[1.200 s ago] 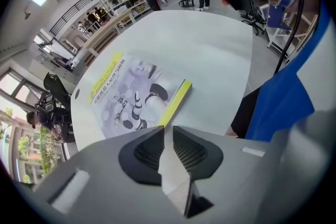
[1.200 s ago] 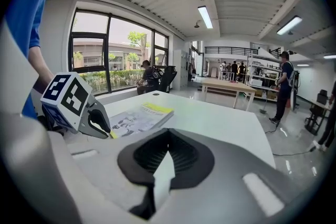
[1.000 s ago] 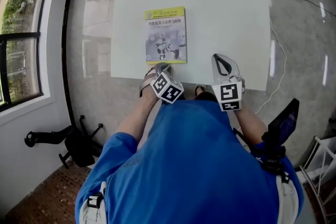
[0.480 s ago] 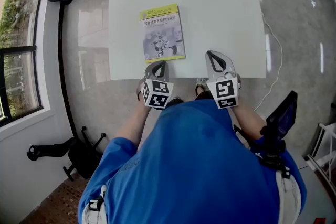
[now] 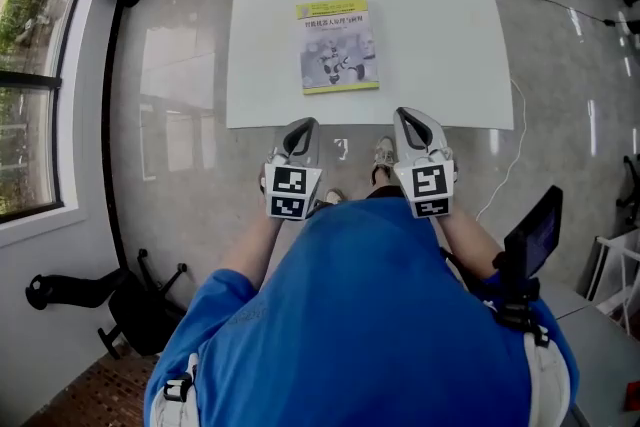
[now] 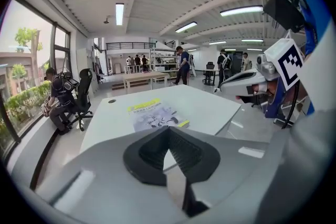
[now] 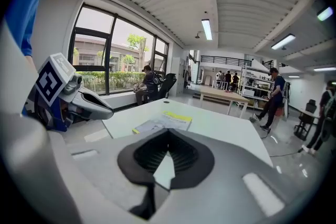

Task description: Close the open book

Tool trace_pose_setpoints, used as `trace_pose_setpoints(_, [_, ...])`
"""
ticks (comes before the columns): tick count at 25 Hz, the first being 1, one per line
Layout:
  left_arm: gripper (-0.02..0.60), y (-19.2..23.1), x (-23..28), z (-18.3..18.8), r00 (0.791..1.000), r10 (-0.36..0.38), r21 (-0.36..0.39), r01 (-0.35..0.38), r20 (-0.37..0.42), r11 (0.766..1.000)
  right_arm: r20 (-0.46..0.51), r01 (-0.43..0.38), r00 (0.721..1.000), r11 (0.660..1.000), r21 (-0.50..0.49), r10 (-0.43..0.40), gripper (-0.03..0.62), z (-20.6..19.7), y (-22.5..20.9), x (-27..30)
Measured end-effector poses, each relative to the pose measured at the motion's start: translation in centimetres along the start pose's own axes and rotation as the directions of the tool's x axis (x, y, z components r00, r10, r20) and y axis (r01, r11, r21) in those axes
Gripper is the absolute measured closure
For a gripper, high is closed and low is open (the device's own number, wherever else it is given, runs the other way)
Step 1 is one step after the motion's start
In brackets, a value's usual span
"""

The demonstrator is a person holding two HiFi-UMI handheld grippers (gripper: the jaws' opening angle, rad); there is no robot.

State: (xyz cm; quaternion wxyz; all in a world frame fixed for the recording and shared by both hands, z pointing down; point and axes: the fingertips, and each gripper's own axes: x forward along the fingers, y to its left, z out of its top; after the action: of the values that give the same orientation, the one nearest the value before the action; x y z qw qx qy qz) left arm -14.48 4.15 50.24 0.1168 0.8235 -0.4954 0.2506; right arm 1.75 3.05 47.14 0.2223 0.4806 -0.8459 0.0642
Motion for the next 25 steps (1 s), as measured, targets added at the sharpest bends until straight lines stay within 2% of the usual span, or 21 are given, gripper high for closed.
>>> trace_pose_setpoints(6, [0.574,-0.7,-5.6,-1.3,0.993,-0.056,-0.037,0.06,0.102,0.997,-0.017,0.046,0.999,0.998,0.036,-0.045,0.592,-0.5,5.5,-5.6])
trace_pose_setpoints(12, [0.574,-2.5,-8.9,-1.4,0.981,-0.098,-0.099,0.115,0.166,0.988,-0.019,0.072,0.997,0.995,0.069,-0.07,0.591,-1.1,8.2,-9.6])
trace_pose_setpoints(25, [0.574,-7.0,-10.0,2.9,0.961,-0.073,-0.113,0.107,0.268,0.988,0.065,0.067,0.995,0.991,0.115,-0.075,0.591,0.1,4.9,-13.0])
